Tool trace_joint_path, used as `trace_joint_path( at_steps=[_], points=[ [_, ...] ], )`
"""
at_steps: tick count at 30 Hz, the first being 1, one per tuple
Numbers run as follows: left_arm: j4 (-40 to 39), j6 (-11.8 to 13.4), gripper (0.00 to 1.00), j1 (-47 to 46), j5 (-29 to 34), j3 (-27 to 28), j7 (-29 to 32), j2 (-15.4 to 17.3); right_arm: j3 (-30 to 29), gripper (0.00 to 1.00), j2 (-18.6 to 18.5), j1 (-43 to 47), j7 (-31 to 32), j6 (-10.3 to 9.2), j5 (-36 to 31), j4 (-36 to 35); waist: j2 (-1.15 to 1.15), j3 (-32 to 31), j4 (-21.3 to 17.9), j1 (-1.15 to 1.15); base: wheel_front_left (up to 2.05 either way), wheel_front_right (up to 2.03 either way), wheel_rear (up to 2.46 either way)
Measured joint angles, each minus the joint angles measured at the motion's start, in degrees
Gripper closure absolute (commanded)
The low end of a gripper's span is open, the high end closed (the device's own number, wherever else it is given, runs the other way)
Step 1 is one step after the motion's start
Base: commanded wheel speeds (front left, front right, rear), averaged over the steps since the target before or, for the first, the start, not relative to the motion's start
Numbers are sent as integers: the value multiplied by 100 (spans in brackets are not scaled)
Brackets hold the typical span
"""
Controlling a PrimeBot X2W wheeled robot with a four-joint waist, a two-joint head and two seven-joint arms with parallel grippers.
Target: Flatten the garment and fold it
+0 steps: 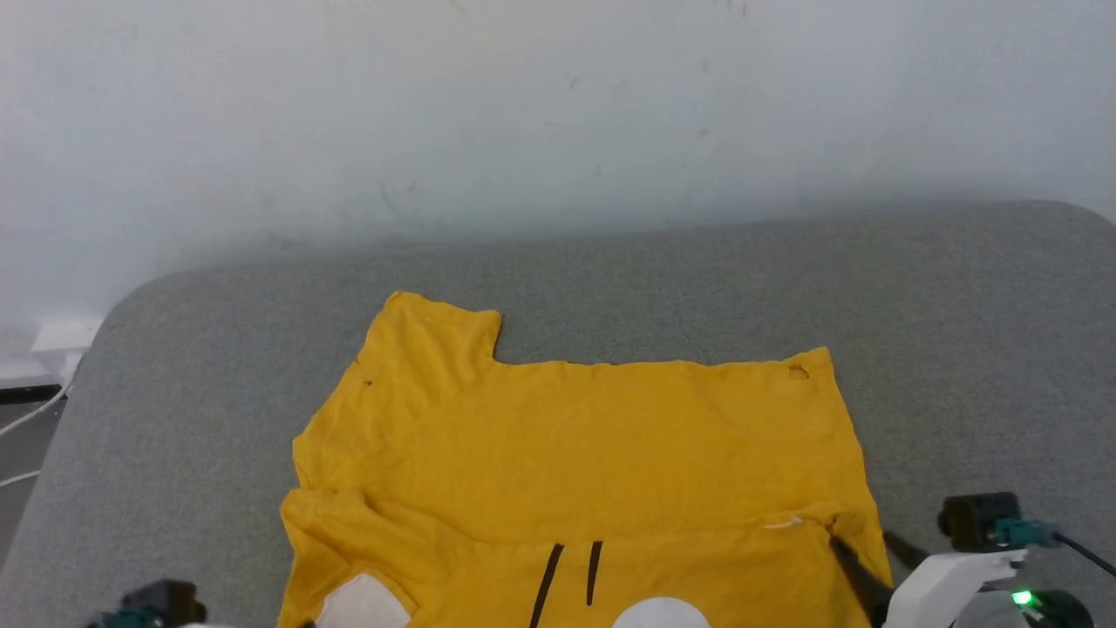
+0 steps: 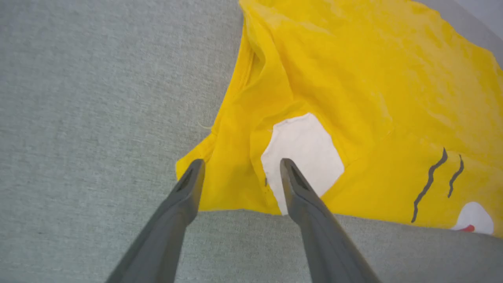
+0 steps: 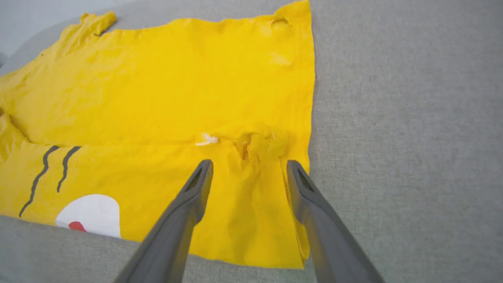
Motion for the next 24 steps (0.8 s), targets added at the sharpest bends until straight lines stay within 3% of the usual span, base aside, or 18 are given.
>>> trace_joint_path(
  at_steps=[4, 8, 16, 24],
  points=[
    [-84, -55, 0, -337, 34, 252, -492, -5, -123, 0, 46, 10, -995, 0, -189, -194, 0, 81, -3, 0, 0, 0, 0],
    [-136, -100, 0, -928, 253, 338, -853, 27, -220, 0, 210, -24, -1614, 0, -491, -456, 0, 220, -26, 1, 0, 0, 0],
    [335, -288, 0, -2774, 594, 277, -1114, 53, -316, 0, 500, -452, -1919, 0, -964, -1262, 0, 771, -151, 1, 0, 0, 0],
    [1549, -669, 0, -4795, 647, 107, -650, 212, -215, 0, 621, -1000, -2103, 0, -1078, -1972, 0, 1577, -453, 3, 0, 0, 0]
  ],
)
